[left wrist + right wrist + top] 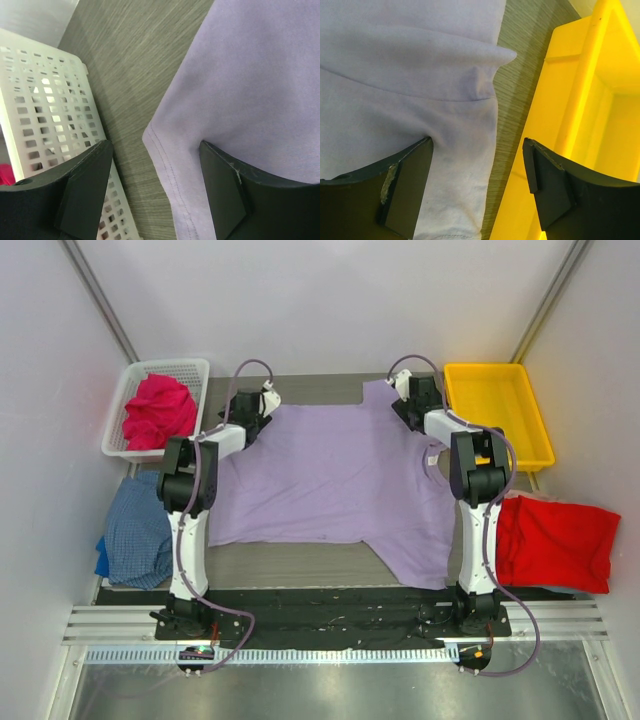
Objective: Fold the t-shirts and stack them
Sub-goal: Grap the side of the flattened tshirt closest away from the robot with both arms
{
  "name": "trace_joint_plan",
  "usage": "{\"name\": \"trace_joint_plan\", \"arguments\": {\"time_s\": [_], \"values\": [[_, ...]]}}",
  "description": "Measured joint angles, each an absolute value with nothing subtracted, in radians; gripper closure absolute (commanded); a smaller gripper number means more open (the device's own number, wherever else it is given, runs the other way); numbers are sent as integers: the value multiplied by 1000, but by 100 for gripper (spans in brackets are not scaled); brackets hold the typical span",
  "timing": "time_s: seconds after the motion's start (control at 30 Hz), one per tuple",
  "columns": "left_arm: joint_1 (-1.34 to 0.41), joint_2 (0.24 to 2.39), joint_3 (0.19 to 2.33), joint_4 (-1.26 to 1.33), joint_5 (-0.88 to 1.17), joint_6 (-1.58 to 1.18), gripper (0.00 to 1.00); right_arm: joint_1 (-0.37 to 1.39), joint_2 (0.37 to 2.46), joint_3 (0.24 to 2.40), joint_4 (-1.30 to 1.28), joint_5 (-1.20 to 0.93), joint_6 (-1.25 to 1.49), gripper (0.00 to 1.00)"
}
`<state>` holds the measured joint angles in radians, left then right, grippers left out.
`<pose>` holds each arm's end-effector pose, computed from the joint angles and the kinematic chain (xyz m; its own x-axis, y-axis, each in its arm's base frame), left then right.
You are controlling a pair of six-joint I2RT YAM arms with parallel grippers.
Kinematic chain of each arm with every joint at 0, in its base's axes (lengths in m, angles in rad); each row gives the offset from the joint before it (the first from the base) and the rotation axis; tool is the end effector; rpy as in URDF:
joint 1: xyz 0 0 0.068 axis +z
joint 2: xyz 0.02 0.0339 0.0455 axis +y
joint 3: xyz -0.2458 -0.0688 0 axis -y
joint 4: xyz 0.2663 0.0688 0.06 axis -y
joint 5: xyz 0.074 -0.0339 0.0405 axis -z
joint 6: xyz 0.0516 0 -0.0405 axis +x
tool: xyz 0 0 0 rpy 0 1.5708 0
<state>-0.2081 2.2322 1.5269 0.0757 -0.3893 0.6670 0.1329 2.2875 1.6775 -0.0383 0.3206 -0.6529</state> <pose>0.5041 -0.0864 0.1088 -0.5201 0.6948 -0.4968 0.2708 0.6857 0.6756 0.5296 0.0544 0.1212 -0.5503 -0.6552 -0.5176 -0.2657 0.7250 -0.6354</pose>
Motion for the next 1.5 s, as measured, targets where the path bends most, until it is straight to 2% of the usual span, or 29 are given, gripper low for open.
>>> {"name": "trace_joint_plan", "arguments": {"time_s": [0.37,0.67,0.9,1.13,1.33,1.5], "values": [[-208,2299,1616,86,-422,733,25,120,2339,1742,-15,363,-721,18],[-212,2246,1537,100,-417,713,23,120,2308,1695,-4,359,-714,18],[-245,2087,1383,30,-406,663,22,114,2165,1577,-78,319,-658,18],[-293,1885,1309,-25,-400,623,21,113,1899,1474,-178,242,-587,18],[-294,1722,1217,-96,-373,606,22,119,1726,1440,-375,137,-574,18],[-295,1602,1071,-223,-319,628,22,136,1636,1314,-572,72,-634,18]]}}
